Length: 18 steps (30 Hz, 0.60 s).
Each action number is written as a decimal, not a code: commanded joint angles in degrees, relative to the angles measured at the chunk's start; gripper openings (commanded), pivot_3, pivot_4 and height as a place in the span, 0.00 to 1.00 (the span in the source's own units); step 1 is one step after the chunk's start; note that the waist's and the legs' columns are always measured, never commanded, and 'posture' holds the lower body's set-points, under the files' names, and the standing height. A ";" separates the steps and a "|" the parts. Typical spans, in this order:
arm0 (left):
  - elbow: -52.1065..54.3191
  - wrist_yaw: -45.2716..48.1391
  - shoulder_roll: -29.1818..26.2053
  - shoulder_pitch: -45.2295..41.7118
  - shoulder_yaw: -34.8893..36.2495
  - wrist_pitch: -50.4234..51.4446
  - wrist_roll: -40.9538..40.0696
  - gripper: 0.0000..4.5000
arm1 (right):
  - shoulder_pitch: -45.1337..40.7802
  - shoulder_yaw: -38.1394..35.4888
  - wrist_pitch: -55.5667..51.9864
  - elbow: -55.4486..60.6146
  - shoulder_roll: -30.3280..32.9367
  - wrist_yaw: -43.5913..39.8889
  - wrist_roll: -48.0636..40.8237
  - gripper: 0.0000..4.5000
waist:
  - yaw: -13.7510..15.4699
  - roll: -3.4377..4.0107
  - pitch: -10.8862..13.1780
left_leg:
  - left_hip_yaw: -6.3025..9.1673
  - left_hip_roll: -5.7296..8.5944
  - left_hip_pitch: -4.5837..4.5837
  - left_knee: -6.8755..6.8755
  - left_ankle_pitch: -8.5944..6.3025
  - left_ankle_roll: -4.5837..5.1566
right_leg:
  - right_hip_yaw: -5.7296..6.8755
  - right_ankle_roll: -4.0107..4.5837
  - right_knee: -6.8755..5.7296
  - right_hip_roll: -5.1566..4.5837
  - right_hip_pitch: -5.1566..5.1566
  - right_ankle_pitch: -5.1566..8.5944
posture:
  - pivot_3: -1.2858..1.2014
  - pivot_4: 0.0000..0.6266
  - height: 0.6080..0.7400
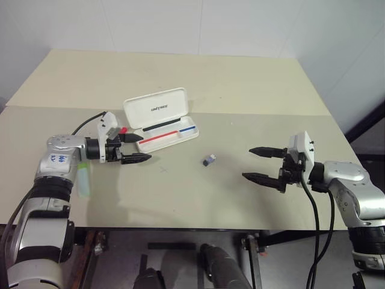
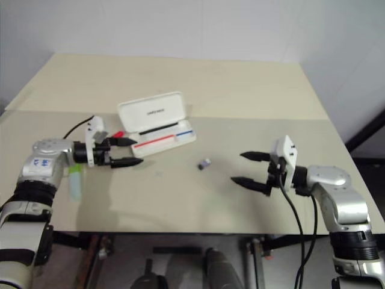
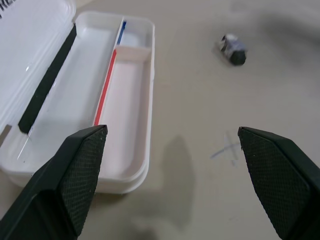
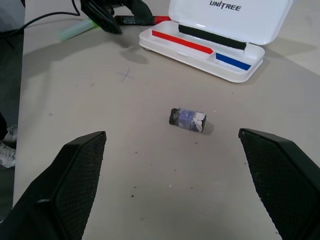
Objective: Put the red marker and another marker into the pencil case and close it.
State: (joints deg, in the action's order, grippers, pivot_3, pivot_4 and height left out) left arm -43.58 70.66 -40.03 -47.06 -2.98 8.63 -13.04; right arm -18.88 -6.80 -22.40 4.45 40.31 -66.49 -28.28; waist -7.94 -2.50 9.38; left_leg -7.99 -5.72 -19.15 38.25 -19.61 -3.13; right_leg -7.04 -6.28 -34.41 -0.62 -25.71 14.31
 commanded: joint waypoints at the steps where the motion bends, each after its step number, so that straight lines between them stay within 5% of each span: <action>1: -6.32 -1.22 1.36 -4.64 -0.50 -6.05 3.69 0.99 | 0.47 -1.89 0.58 2.47 0.84 1.05 -1.02 1.00 | 0.24 -0.01 0.00 | 0.02 0.01 0.00 0.02 -0.04 0.09 | 0.00 0.00 0.00 0.00 0.02 0.00 | 0.52 0.24 1.00; 18: -18.43 0.90 7.43 -9.60 -1.85 -15.72 11.31 0.99 | -1.71 -0.53 0.82 1.24 0.34 2.31 -0.25 1.00 | 2.47 -0.01 -0.01 | 0.02 0.02 -0.02 0.05 -0.16 0.29 | 0.02 0.01 -0.01 0.00 0.10 0.01 | 0.52 0.24 1.00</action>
State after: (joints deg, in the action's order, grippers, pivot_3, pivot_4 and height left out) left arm -61.25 70.39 -33.08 -56.27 -4.02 -7.05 -2.84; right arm -19.62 -7.05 -22.44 5.00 40.32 -64.25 -28.17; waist -5.46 -2.50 9.37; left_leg -7.96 -5.70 -19.17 38.30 -19.76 -2.84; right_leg -7.02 -6.27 -34.42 -0.62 -25.61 14.32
